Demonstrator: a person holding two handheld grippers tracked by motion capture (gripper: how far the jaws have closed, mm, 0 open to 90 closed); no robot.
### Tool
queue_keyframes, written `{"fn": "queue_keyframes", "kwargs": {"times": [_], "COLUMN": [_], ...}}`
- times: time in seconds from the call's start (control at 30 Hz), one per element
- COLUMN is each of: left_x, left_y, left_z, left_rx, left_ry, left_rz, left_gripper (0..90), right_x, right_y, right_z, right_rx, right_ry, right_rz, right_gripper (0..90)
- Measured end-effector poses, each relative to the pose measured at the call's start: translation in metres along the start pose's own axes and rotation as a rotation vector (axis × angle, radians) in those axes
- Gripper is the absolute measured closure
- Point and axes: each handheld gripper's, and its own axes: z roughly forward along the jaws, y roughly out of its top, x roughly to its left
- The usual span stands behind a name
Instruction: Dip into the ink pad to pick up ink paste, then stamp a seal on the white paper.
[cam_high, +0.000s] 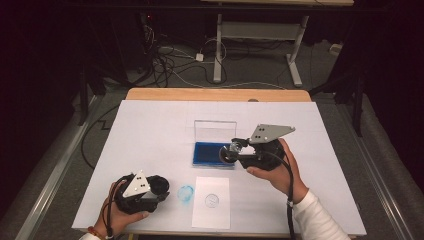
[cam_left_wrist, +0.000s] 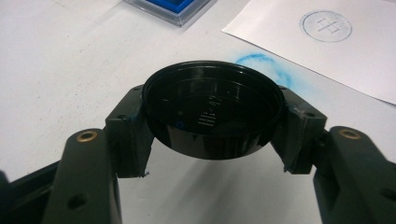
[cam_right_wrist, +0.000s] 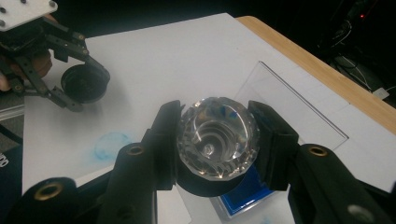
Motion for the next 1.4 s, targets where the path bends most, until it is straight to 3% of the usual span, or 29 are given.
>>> {"fn": "queue_keyframes", "kwargs": {"times": [0.6,0.67,0.73,1.17,1.4], "left_x": [-0.001,0.0,-0.001,-0.014,-0.019], "left_y": [-0.001,-0.002,-0.001,0.024,0.027], "left_z": [0.005,0.004,0.005,0.017,0.026], "left_rx": [0.019,0.004,0.008,-0.029,-0.023], "left_ry": [-0.014,-0.035,-0.03,-0.063,-0.092], "left_rz": [0.011,-0.008,-0.003,0.049,0.043], "left_gripper": [36.0,36.0,36.0,36.0,36.0], "right_x": [0.014,0.015,0.016,0.026,0.029], "right_y": [0.006,0.007,0.007,0.011,0.012], "right_z": [-0.005,-0.005,-0.005,-0.005,-0.002], "right_rx": [-0.024,-0.023,-0.027,-0.044,-0.04], "right_ry": [0.026,0.03,0.033,0.061,0.078], "right_rz": [-0.035,-0.038,-0.043,-0.058,-0.063], "right_gripper": [57.2,57.2,57.2,57.2,57.2]}}
